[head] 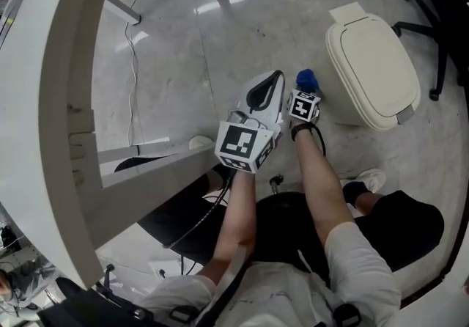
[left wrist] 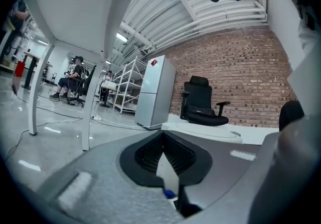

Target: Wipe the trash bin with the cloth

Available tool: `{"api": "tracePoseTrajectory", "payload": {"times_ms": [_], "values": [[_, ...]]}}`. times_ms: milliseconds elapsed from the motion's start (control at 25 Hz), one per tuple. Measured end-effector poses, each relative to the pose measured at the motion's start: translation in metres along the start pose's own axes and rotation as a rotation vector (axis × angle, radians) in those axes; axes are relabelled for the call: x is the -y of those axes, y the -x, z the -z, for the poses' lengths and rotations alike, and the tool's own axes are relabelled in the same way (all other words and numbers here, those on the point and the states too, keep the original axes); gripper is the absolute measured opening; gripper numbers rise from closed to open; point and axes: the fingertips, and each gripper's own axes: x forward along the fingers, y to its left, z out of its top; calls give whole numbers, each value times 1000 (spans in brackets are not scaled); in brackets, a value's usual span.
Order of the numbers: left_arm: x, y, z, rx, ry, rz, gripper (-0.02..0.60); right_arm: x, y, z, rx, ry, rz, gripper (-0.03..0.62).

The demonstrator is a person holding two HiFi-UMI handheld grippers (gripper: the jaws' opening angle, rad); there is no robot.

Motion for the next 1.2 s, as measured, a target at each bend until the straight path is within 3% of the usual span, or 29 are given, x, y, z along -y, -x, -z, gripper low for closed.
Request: {"api": "tracePoseTrajectory", "payload": {"times_ms": [160,240,480,680,880,1040,1200], "values": [[-8,11,-5,-6,-12,-26,-2,15,-13,30,-99,-50,-16,64],[-11,16,-7,1,-4,-48,-2,10,-4,19,-71,-73,-61,64],[7,17,-17,39,31,-48,-2,-14,90,-50,195,-188,-181,64],[20,24,-33,89,14,-43,-2,-52,201,-136,459,-13,-285,64],[25,32,-49,128,1,-40,-2,-63,270,-214,657,25,-295,64],[30,31,-49,135,9,-26,-2,-39,266,-230,654,-30,-230,64],[32,26,-39,118,34,-6,-2,-26,230,-205,563,-59,-200,63]]}}
